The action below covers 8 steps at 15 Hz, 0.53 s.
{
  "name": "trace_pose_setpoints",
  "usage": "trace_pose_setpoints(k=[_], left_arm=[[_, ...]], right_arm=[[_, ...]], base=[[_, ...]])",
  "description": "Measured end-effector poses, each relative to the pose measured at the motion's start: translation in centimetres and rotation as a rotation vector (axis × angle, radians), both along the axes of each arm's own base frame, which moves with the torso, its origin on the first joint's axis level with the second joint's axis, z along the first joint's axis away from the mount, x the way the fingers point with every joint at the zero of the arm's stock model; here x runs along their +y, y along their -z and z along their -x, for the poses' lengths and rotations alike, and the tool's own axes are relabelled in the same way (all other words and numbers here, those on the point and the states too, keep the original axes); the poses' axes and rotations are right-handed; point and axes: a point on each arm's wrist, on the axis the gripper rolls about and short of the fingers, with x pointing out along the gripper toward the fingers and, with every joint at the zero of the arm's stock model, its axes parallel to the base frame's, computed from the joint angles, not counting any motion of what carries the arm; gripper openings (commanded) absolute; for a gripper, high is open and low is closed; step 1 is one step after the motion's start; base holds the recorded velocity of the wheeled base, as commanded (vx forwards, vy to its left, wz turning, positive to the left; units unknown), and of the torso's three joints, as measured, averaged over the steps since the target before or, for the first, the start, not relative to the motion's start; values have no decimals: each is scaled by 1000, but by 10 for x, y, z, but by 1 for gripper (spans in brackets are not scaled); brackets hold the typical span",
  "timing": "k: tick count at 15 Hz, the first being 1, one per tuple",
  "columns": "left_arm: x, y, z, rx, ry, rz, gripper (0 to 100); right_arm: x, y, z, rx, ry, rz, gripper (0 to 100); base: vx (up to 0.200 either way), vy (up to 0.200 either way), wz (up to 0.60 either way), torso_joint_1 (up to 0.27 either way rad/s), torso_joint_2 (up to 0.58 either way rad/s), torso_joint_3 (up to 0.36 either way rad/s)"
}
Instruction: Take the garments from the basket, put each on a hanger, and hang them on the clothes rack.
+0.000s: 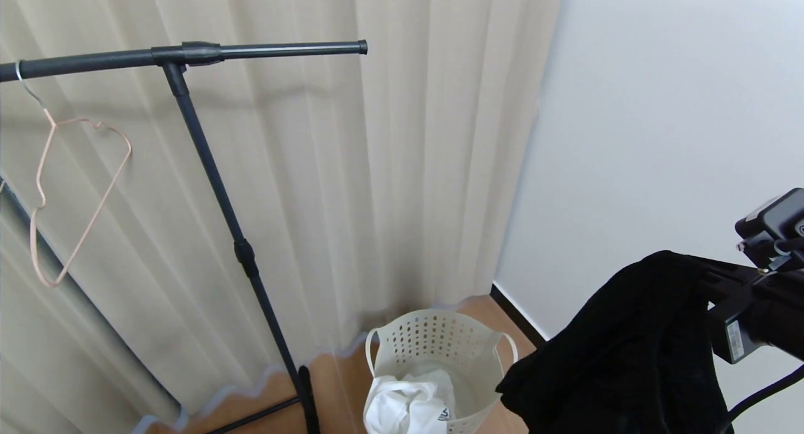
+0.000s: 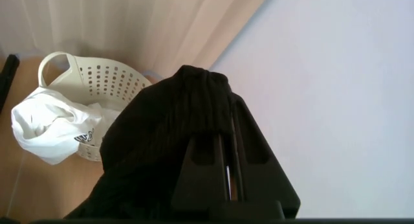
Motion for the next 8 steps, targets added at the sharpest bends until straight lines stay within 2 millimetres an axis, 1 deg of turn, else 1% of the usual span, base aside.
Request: trace_pose_setpoints(k=[5, 8], left_arm=[[0, 0, 0, 0, 1, 0, 100], [0, 0, 0, 1, 1, 0, 100]], right_arm=[[0, 1, 0, 1, -4, 4, 0], [0, 2, 0, 2, -6, 5, 0]], base=[[0, 0, 0, 218, -551, -318], [0, 0, 0, 251, -606, -347]])
